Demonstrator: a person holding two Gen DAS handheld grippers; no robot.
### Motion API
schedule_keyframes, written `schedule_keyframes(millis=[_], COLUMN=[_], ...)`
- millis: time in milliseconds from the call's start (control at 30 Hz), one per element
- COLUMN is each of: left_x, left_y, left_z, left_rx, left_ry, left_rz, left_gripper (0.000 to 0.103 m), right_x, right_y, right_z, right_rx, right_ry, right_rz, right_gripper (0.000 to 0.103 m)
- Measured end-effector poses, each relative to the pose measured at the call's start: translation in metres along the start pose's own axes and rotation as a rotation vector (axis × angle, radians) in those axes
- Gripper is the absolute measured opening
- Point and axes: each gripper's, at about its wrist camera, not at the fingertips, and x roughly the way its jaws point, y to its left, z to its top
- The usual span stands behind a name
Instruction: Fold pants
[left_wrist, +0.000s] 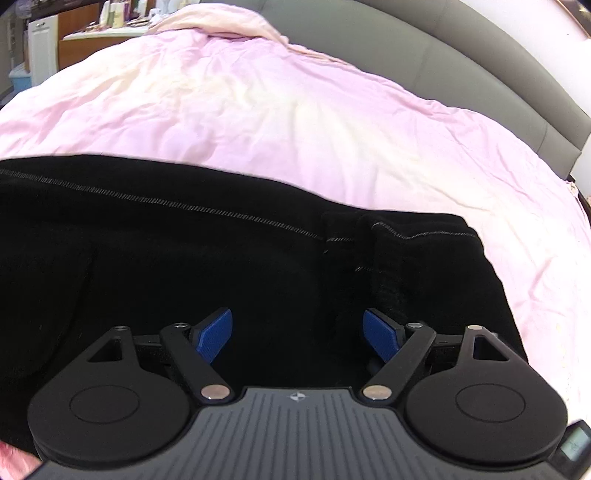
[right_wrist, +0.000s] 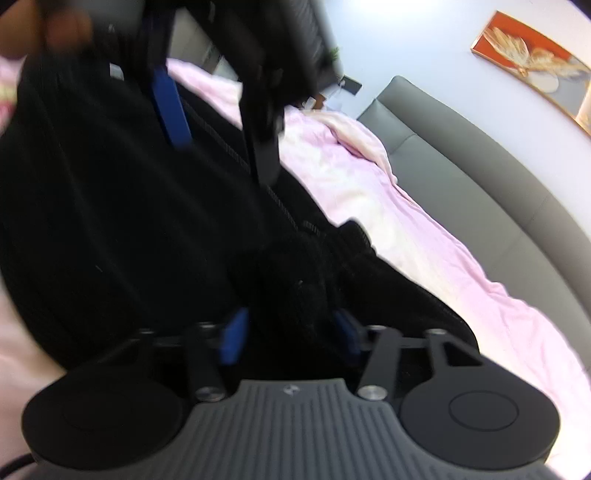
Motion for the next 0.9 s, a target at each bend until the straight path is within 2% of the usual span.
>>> schedule_keyframes(millis=[67,133,233,300,400,433,467,500,567,667,767,833,900], left_x=[0.001,-0.001,-0.006,-0.009,-0.009,-0.005,0.000,0.000,0.001,0.003,0.005,0.008,0.011], left_y=[-0.002,0.002,0.010,0.016,0.017,0.013,0.006,0.001,-0.010,-0.031,-0.055,-0.070,-0.084], left_z=[-0.002,-0.004,-0.001,0.000,0.002,0.005,0.008,0.008,0.011,0.020,0.029,0.033,0.034], left_rx=[-0.016,-0.028,-0.053,-0.071,-0.081,-0.079,-0.072,-0.057,-0.004,0.076,0.144,0.189,0.214], left_ry=[0.007,0.007,0.000,-0.012,-0.019,-0.018,-0.016,-0.016,-0.020,-0.037,-0.059,-0.072,-0.097], left_rz=[0.005,0.018,0.035,0.047,0.057,0.052,0.046,0.039,0.028,0.020,-0.019,-0.059,-0.127], left_gripper=[0.094,0.094,0.094,0.094,0.094,0.094,0.094,0.094,0.094,0.094,0.094,0.094,0.094], right_x=[-0.003,-0.018,-0.060,-0.078,-0.066,-0.055,-0.046,-0.045,-0.055,-0.079,-0.101,-0.111,-0.113], right_y=[-0.006,-0.017,-0.032,-0.031,-0.004,0.006,0.020,0.031,0.031,-0.010,-0.053,-0.075,-0.095], right_z=[0.001,0.009,0.024,0.032,0.023,0.017,0.012,0.007,0.009,0.015,0.005,-0.006,-0.019], right_rx=[0.021,0.044,0.073,0.093,0.033,0.017,-0.018,-0.072,-0.094,0.099,0.263,0.368,0.494], right_ry=[0.001,-0.044,-0.163,-0.193,-0.124,-0.078,-0.005,0.009,-0.009,-0.061,-0.093,-0.105,-0.071], right_rz=[0.004,0.011,0.069,0.083,0.086,0.104,0.147,0.139,0.150,0.323,0.416,0.384,0.301], right_gripper=[0.012,0.009,0.008,0.008,0.011,0.020,0.023,0.023,0.036,0.051,0.052,0.052,0.051])
